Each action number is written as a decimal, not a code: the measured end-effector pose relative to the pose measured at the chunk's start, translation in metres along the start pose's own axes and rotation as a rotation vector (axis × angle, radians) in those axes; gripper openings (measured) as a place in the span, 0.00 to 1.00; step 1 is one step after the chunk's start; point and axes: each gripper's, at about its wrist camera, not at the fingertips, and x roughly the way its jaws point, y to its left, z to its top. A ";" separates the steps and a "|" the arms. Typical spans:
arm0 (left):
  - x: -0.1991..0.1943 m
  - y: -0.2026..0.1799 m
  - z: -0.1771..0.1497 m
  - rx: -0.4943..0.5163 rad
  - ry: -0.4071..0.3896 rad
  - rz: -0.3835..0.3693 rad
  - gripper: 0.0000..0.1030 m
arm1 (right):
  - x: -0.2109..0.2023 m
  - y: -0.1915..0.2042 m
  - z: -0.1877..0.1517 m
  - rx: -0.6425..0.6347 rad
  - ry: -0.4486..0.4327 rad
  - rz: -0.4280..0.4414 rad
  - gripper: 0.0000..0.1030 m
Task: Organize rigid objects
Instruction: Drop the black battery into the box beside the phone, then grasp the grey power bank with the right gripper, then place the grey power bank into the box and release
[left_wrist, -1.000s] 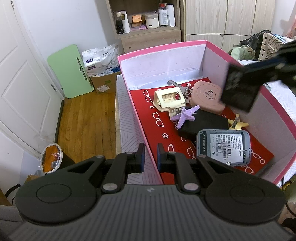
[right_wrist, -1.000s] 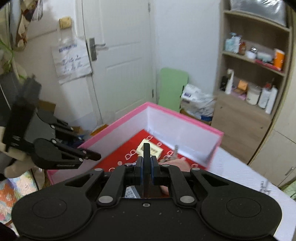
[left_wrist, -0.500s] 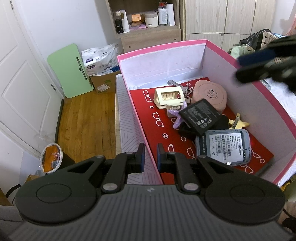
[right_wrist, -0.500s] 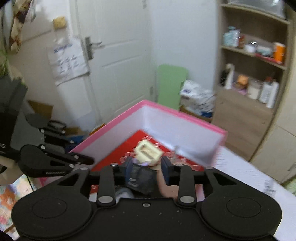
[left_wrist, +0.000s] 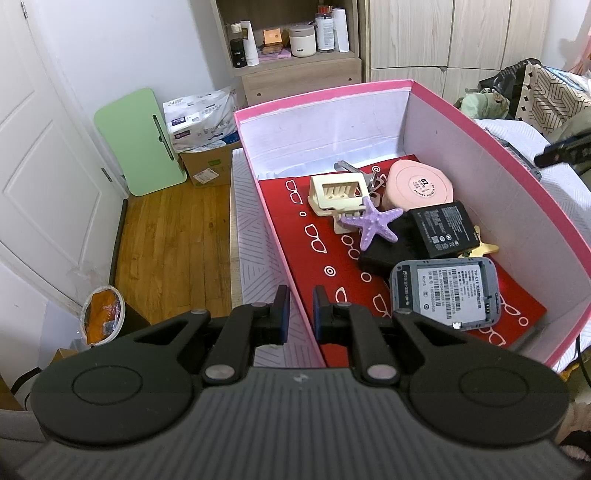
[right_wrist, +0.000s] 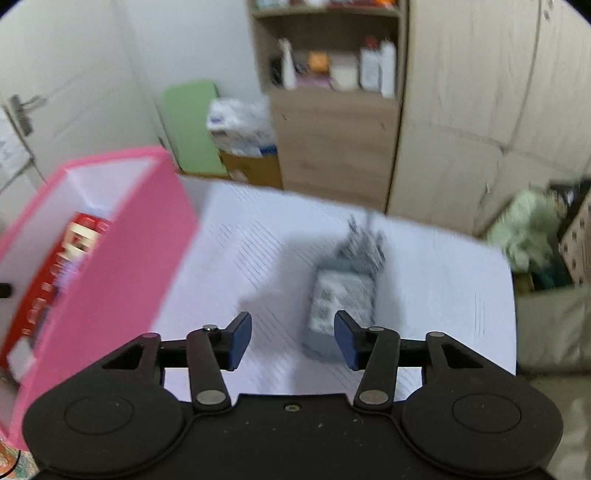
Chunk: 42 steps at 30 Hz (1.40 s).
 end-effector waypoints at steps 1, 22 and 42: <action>0.000 0.000 0.000 0.001 -0.001 -0.001 0.11 | 0.009 -0.004 -0.001 0.014 0.017 -0.013 0.56; 0.000 0.000 0.001 0.000 0.002 -0.003 0.11 | 0.057 -0.018 -0.004 0.096 0.005 -0.135 0.62; -0.001 0.002 0.000 -0.009 -0.009 -0.014 0.11 | -0.022 0.045 -0.007 -0.031 -0.168 -0.100 0.62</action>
